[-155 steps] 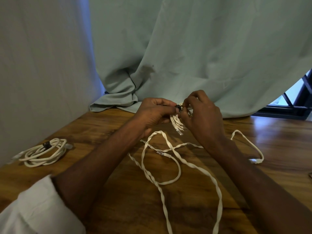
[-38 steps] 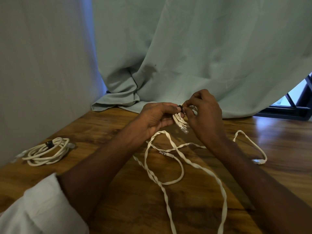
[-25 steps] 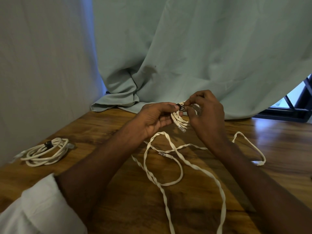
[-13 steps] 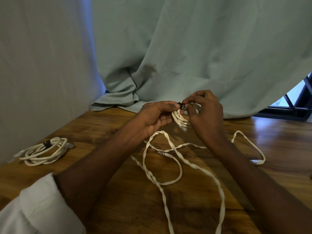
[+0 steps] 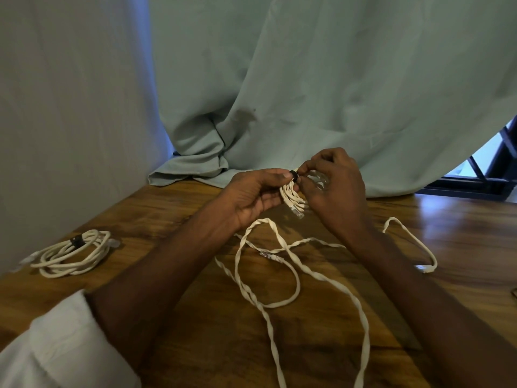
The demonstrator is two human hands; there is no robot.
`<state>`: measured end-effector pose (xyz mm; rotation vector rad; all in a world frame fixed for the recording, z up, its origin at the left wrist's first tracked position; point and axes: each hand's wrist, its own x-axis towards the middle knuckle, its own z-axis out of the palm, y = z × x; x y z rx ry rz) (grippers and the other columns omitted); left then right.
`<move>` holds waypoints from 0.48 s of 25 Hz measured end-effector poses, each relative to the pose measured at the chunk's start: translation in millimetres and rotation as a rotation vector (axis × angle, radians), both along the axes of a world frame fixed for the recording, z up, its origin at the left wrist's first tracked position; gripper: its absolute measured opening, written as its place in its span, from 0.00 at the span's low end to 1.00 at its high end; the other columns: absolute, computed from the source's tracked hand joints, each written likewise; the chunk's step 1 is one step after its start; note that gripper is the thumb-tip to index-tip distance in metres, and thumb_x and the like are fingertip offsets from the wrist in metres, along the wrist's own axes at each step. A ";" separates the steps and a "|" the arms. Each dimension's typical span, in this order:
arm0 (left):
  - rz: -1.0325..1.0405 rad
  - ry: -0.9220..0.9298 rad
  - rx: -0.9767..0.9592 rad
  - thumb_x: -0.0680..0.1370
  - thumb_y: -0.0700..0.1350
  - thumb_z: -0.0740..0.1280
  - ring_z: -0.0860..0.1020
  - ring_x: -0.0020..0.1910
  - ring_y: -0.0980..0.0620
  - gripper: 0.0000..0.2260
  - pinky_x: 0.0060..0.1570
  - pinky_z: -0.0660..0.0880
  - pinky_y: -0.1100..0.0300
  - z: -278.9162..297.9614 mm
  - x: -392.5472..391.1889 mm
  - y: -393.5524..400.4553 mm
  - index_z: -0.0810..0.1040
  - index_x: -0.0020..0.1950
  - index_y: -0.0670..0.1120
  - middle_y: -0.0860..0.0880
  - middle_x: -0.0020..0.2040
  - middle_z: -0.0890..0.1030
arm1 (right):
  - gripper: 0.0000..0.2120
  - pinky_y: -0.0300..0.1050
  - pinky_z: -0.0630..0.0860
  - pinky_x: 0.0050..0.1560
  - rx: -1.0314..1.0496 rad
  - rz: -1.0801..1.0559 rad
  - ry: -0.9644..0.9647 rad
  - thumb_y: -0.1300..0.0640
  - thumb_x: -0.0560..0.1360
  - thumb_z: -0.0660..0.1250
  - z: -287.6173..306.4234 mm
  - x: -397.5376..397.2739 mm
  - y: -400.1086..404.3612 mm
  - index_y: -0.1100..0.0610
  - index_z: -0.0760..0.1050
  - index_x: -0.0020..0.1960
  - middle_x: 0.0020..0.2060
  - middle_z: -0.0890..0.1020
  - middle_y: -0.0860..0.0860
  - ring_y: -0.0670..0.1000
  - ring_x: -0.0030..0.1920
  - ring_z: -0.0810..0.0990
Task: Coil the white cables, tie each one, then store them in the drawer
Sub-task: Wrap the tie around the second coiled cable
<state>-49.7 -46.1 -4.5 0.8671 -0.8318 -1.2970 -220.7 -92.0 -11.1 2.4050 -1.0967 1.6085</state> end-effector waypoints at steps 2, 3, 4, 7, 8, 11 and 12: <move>0.005 -0.018 0.004 0.78 0.30 0.70 0.87 0.46 0.44 0.12 0.48 0.86 0.54 -1.2 -0.1 0.3 0.81 0.61 0.32 0.36 0.51 0.86 | 0.07 0.29 0.63 0.47 -0.004 -0.008 0.035 0.55 0.75 0.76 0.6 0.1 0.4 0.54 0.87 0.53 0.55 0.79 0.51 0.50 0.56 0.75; 0.007 -0.022 0.008 0.77 0.30 0.71 0.87 0.46 0.43 0.12 0.47 0.85 0.54 -2.3 -0.3 -0.2 0.81 0.61 0.32 0.36 0.51 0.86 | 0.08 0.30 0.63 0.46 -0.005 -0.006 0.050 0.55 0.74 0.77 0.9 -0.5 0.4 0.54 0.87 0.53 0.54 0.79 0.51 0.51 0.55 0.75; 0.009 -0.022 0.011 0.77 0.30 0.71 0.88 0.46 0.43 0.13 0.47 0.85 0.54 -3.2 -0.4 -0.3 0.81 0.62 0.32 0.36 0.52 0.86 | 0.08 0.31 0.63 0.45 -0.007 -0.006 0.062 0.55 0.74 0.77 1.3 -1.2 0.2 0.54 0.87 0.52 0.53 0.79 0.51 0.51 0.55 0.76; 0.023 -0.020 0.023 0.77 0.31 0.71 0.88 0.46 0.44 0.12 0.45 0.85 0.55 -4.8 -0.3 -2.4 0.81 0.61 0.32 0.36 0.51 0.86 | 0.08 0.34 0.64 0.43 -0.008 0.000 0.090 0.54 0.73 0.77 2.4 -3.0 0.6 0.53 0.86 0.52 0.53 0.78 0.51 0.50 0.54 0.74; 0.030 -0.016 0.024 0.77 0.31 0.71 0.88 0.45 0.44 0.12 0.44 0.85 0.55 -4.7 0.1 -2.7 0.82 0.60 0.33 0.37 0.51 0.86 | 0.09 0.37 0.64 0.42 -0.010 0.002 0.096 0.54 0.73 0.77 2.6 -2.7 1.7 0.53 0.86 0.53 0.54 0.78 0.51 0.49 0.54 0.74; 0.016 -0.013 0.020 0.77 0.31 0.71 0.88 0.44 0.45 0.10 0.45 0.85 0.55 -4.0 -0.3 -2.3 0.82 0.57 0.34 0.37 0.49 0.87 | 0.09 0.42 0.67 0.47 -0.021 -0.016 0.105 0.54 0.74 0.76 -0.1 -1.9 2.8 0.54 0.85 0.53 0.55 0.78 0.51 0.51 0.56 0.75; 0.006 -0.017 0.014 0.77 0.31 0.71 0.88 0.44 0.45 0.10 0.45 0.85 0.55 -4.0 -1.5 -1.6 0.82 0.58 0.33 0.37 0.49 0.87 | 0.09 0.42 0.67 0.47 -0.032 -0.033 0.111 0.55 0.74 0.76 -0.4 -2.5 2.9 0.54 0.85 0.54 0.56 0.78 0.52 0.52 0.56 0.75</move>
